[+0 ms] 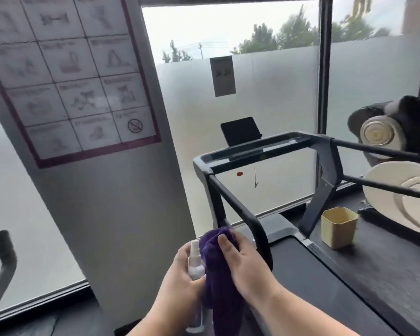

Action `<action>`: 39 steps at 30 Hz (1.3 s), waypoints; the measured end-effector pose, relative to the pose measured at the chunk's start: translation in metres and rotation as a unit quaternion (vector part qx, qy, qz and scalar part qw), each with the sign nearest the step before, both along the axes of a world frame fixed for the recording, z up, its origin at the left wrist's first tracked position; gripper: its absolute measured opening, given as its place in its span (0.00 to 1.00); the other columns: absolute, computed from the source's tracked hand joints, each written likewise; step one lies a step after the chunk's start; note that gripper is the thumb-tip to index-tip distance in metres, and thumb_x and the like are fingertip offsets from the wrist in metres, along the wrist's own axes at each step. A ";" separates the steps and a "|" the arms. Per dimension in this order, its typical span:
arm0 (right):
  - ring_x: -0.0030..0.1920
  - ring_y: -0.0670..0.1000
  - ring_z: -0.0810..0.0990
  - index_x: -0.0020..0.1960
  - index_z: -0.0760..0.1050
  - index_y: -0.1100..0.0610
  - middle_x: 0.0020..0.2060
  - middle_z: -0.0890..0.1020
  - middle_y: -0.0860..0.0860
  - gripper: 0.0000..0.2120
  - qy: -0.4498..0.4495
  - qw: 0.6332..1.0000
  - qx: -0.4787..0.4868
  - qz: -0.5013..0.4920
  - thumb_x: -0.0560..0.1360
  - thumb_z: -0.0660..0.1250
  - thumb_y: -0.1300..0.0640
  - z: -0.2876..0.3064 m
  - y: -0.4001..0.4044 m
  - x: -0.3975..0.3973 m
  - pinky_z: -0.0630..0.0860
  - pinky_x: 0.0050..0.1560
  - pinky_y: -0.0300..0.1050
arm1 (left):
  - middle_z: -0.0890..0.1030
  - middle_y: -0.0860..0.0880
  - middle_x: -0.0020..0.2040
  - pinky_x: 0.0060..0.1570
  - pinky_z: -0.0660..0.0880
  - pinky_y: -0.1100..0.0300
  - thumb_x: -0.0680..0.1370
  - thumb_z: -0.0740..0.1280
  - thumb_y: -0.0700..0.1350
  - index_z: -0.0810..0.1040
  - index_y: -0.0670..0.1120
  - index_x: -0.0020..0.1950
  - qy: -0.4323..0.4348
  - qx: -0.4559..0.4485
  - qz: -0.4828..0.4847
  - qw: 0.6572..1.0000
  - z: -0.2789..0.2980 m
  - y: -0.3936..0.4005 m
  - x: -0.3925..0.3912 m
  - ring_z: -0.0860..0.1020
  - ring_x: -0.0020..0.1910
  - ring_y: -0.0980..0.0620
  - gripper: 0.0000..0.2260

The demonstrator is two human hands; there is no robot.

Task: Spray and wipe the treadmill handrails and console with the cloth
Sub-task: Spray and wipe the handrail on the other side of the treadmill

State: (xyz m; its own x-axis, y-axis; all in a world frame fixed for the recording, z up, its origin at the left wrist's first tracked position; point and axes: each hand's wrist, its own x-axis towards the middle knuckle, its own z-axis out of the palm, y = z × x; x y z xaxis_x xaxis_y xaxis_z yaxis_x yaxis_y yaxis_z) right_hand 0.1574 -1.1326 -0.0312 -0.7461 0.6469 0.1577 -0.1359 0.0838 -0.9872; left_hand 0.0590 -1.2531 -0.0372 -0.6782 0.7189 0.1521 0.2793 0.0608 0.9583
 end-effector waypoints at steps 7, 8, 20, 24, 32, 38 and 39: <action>0.61 0.33 0.75 0.76 0.53 0.35 0.62 0.76 0.34 0.56 -0.154 0.977 0.101 0.109 0.56 0.80 0.33 0.011 0.076 -0.080 0.71 0.67 0.40 | 0.87 0.49 0.44 0.35 0.78 0.64 0.64 0.73 0.51 0.77 0.51 0.60 -0.056 0.005 -0.015 0.998 0.004 0.084 -0.088 0.86 0.40 0.52 0.24; 0.61 0.31 0.74 0.75 0.48 0.30 0.63 0.75 0.32 0.59 -0.181 0.970 0.115 0.113 0.55 0.80 0.33 0.011 0.085 -0.088 0.70 0.67 0.37 | 0.87 0.51 0.44 0.35 0.78 0.66 0.64 0.73 0.52 0.77 0.54 0.59 -0.058 0.003 -0.023 0.998 0.004 0.092 -0.100 0.86 0.40 0.54 0.24; 0.53 0.38 0.81 0.71 0.49 0.27 0.55 0.80 0.36 0.54 -0.209 0.967 0.141 -0.042 0.56 0.80 0.39 0.004 0.137 -0.226 0.79 0.59 0.42 | 0.86 0.54 0.42 0.38 0.79 0.59 0.62 0.75 0.53 0.77 0.66 0.47 -0.030 -0.014 -0.141 0.989 -0.011 0.187 -0.274 0.84 0.39 0.56 0.16; 0.55 0.57 0.84 0.70 0.68 0.43 0.54 0.84 0.54 0.37 -0.068 0.990 -0.032 -0.118 0.63 0.74 0.51 -0.001 0.142 -0.266 0.78 0.60 0.64 | 0.86 0.55 0.41 0.34 0.78 0.64 0.65 0.78 0.47 0.77 0.64 0.47 0.016 -0.015 -0.225 0.974 0.008 0.209 -0.316 0.85 0.38 0.56 0.18; 0.46 0.64 0.79 0.60 0.78 0.63 0.47 0.80 0.66 0.21 0.137 0.923 -0.239 -0.268 0.68 0.65 0.56 -0.014 0.137 -0.240 0.76 0.50 0.62 | 0.85 0.60 0.52 0.49 0.79 0.63 0.67 0.75 0.63 0.78 0.63 0.52 0.043 -0.010 -0.397 0.917 -0.001 0.256 -0.311 0.84 0.52 0.59 0.16; 0.30 0.55 0.80 0.46 0.76 0.63 0.32 0.79 0.58 0.10 0.189 0.854 -0.145 -0.463 0.66 0.66 0.58 -0.002 0.129 -0.184 0.79 0.31 0.46 | 0.83 0.63 0.48 0.43 0.81 0.55 0.69 0.69 0.66 0.74 0.65 0.51 0.123 0.010 -0.394 0.911 -0.015 0.279 -0.276 0.82 0.42 0.60 0.14; 0.29 0.52 0.80 0.46 0.77 0.57 0.31 0.79 0.53 0.09 0.179 0.842 -0.104 -0.499 0.66 0.66 0.59 0.003 0.128 -0.173 0.77 0.29 0.44 | 0.82 0.64 0.48 0.44 0.80 0.55 0.70 0.69 0.65 0.72 0.66 0.51 0.148 0.006 -0.385 0.911 -0.017 0.283 -0.273 0.81 0.43 0.62 0.13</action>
